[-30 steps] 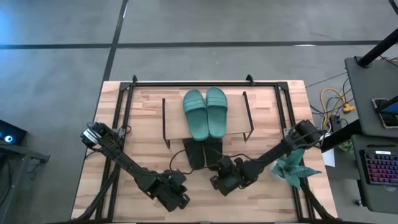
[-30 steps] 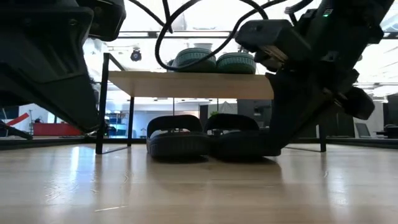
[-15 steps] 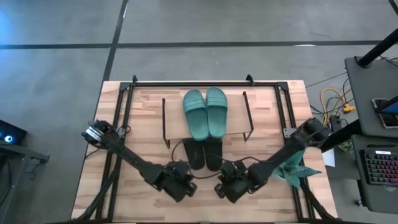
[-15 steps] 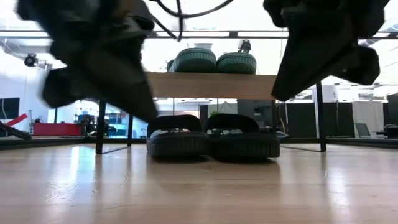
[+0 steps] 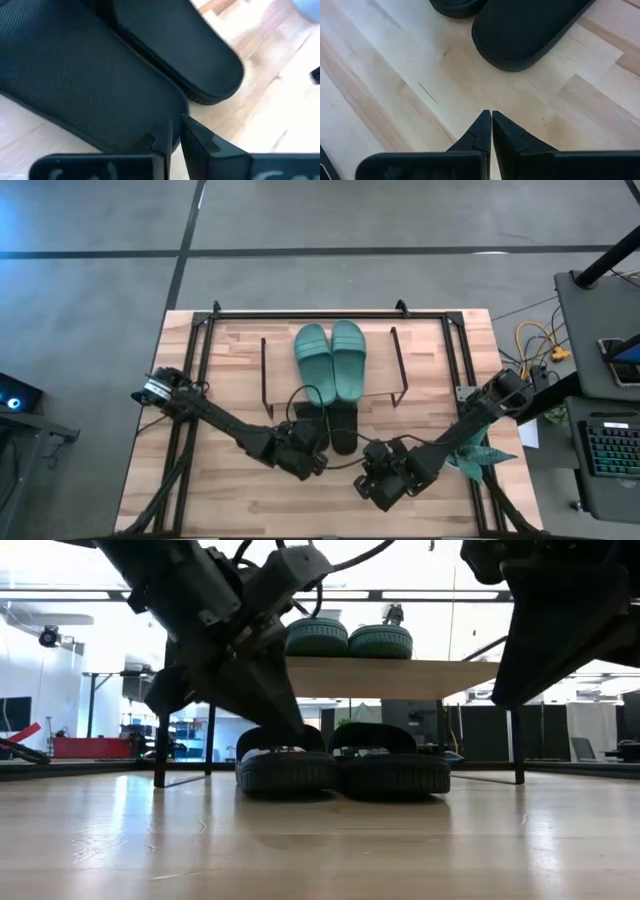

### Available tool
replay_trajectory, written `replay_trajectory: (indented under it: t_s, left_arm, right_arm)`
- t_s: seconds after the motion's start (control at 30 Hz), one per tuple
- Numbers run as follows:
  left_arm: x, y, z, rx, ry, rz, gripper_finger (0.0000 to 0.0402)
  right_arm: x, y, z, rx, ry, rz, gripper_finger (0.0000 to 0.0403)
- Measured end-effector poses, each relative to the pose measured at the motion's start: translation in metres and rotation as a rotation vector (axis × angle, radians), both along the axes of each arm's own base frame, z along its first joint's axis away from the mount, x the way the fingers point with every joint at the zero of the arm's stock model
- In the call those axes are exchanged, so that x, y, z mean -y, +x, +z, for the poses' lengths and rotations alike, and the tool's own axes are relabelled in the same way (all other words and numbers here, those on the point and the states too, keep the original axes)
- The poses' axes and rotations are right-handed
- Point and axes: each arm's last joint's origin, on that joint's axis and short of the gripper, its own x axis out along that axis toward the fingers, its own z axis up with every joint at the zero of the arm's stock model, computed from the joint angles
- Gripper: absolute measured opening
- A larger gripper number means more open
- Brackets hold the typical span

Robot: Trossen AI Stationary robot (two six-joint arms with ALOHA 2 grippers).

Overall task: Pick and place slides into the shelf
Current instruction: Move the right black slipper from the center of the table under the shelf

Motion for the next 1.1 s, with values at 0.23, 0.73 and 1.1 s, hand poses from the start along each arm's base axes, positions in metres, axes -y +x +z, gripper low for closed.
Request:
replay_trajectory:
  t_s: [0.23,0.73,1.1]
  left_arm:
    - [0.001,0.001,-0.016,-0.068,-0.013,-0.016,0.0022]
    - [-0.004,-0.012,-0.019,-0.201,0.014,0.024,0.0022]
    - [-0.004,-0.011,-0.018,-0.188,0.012,0.021,0.0022]
  right_arm:
    - [0.002,-0.002,-0.001,-0.017,-0.03,-0.001,0.0009]
    - [0.002,-0.002,-0.001,-0.008,-0.025,-0.018,0.0009]
    - [0.003,0.001,0.001,0.047,-0.035,-0.058,0.0009]
